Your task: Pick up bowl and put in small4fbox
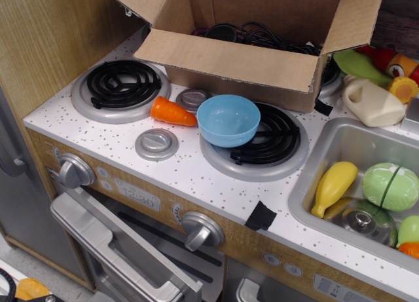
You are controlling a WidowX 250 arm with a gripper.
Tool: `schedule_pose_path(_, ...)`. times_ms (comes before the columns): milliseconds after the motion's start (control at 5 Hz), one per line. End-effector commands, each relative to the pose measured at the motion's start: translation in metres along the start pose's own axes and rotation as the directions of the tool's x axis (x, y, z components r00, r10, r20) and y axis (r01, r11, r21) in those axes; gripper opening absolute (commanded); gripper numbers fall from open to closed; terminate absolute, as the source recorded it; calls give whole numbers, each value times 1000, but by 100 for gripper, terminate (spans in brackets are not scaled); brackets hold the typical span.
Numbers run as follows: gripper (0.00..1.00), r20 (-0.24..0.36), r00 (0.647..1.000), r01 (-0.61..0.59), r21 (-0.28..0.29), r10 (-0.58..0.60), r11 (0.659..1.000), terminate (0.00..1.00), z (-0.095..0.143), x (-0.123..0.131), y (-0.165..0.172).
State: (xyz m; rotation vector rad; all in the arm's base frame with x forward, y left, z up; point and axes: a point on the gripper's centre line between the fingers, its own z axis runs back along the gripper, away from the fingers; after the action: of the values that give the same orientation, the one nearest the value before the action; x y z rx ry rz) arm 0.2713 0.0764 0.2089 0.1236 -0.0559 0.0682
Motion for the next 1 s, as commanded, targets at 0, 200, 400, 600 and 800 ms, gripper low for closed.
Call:
schedule_pose_path(0, 100, 0, 1000, 0, 0, 0, 1000, 0, 0, 0, 0)
schedule_pose_path(200, 100, 95, 974, -199, -96, 208, 975, 0, -28, -24, -30)
schedule_pose_path(400, 100, 106, 918, -365, -152, 383, 918, 0, -45, -35, -56)
schedule_pose_path(600, 100, 163, 836, -492, -202, 524, 847, 0, -64, -38, -83)
schedule_pose_path(800, 100, 134, 746, -611, -251, 652, 751, 0, -73, -27, -94)
